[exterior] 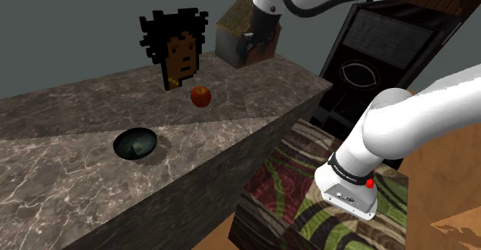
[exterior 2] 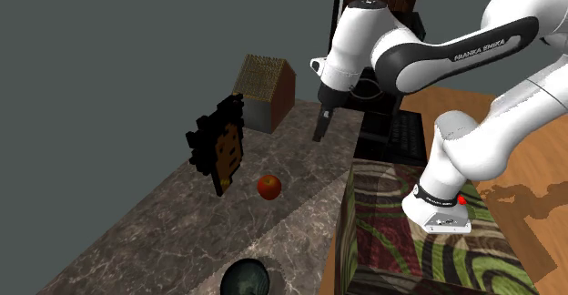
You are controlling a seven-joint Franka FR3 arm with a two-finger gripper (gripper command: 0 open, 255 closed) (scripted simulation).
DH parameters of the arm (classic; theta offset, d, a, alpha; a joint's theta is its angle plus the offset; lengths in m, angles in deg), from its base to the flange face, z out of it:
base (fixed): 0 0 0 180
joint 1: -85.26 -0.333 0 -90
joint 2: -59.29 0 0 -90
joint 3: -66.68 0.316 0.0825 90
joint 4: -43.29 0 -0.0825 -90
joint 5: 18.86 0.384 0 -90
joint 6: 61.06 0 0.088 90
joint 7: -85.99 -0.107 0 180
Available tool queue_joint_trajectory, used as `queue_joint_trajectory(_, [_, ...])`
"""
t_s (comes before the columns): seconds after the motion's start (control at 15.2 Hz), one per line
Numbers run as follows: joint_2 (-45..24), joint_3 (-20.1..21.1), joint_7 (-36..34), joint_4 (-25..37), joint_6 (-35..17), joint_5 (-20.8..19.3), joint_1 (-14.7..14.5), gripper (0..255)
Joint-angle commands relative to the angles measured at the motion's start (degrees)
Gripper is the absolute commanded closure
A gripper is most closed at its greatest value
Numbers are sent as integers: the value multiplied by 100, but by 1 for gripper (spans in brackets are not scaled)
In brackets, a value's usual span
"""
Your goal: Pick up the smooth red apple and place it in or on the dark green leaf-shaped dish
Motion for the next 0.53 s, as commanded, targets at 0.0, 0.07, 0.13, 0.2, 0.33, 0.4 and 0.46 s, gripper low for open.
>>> queue_joint_trajectory(0.0, [-338, 185, -260, 23, -397, -69, 30, 0])
queue_joint_trajectory(0.07, [-516, 283, -401, 35, -591, -120, 50, 0])
queue_joint_trajectory(0.13, [-701, 382, -549, 58, -779, -184, 76, 0])
queue_joint_trajectory(0.2, [-893, 482, -703, 91, -961, -261, 107, 0])
queue_joint_trajectory(0.33, [-1295, 684, -1040, 189, -1305, -461, 183, 0])
queue_joint_trajectory(0.4, [-1505, 786, -1223, 254, -1463, -587, 227, 0])
queue_joint_trajectory(0.46, [-1721, 887, -1418, 329, -1612, -732, 276, 0])
